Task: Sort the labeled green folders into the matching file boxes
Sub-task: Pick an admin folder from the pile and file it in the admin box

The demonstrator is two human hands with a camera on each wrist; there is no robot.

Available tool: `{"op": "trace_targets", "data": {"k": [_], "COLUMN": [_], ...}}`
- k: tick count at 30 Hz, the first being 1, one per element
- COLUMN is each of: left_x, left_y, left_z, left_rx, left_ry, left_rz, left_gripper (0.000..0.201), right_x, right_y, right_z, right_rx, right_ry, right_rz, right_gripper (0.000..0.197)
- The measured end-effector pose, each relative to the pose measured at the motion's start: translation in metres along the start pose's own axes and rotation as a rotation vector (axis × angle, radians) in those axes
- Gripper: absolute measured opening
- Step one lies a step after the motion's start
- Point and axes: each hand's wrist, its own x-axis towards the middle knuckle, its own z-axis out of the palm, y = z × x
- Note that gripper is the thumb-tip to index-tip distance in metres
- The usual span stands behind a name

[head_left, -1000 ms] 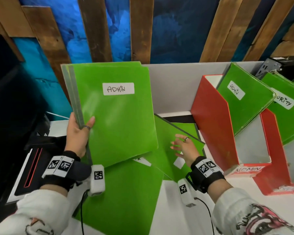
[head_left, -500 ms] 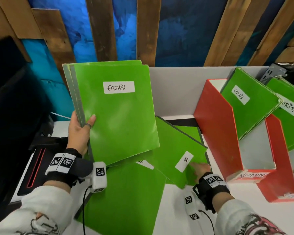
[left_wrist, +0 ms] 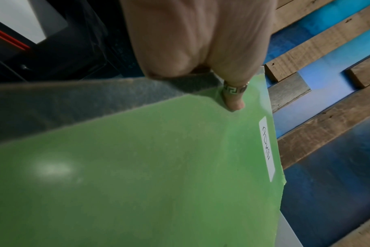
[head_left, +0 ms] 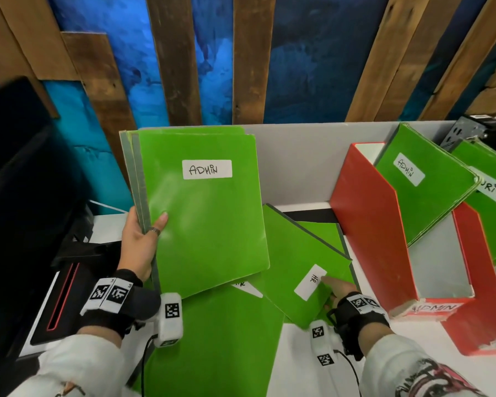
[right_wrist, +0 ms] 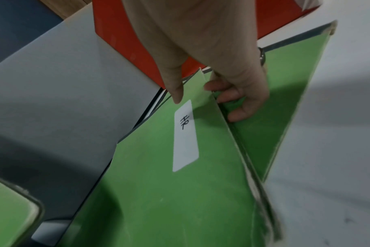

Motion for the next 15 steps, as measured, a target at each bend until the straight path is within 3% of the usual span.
{"op": "trace_targets", "data": {"k": [3,7,9,12,15], "left_x": [0.004,0.01,0.013,0.017,0.018], "left_y": [-0.001,0.001,0.004,0.009,0.017], "left_z": [-0.004,-0.007,-0.008,-0.01,-0.008], "left_rx": [-0.003,-0.008,-0.016,-0.025,-0.014], "left_ry": [0.017,0.036,0.04,0.064,0.082], "left_rz": [0.0,0.018,0.038,0.06,0.088], "left_gripper": [0.044,0.036,0.044,0.048,0.047], "right_x": [-0.01,-0.015,-0.013,-0.021,-0.025], "right_y": [0.001,-0.006,-0.005,-0.002,0.005], "right_z": [0.002,0.002,0.003,-0.002,-0.017], "right_rx": [0.032,0.09,0.143,0.235,0.306], "right_ry": [-0.047,0.007,-0.021,-0.084,-0.089], "right_rz": [-0.013,0.037,0.006,-0.06,-0.095], "right_gripper": [0.051,0.024,0.028,0.017,0.024]}}
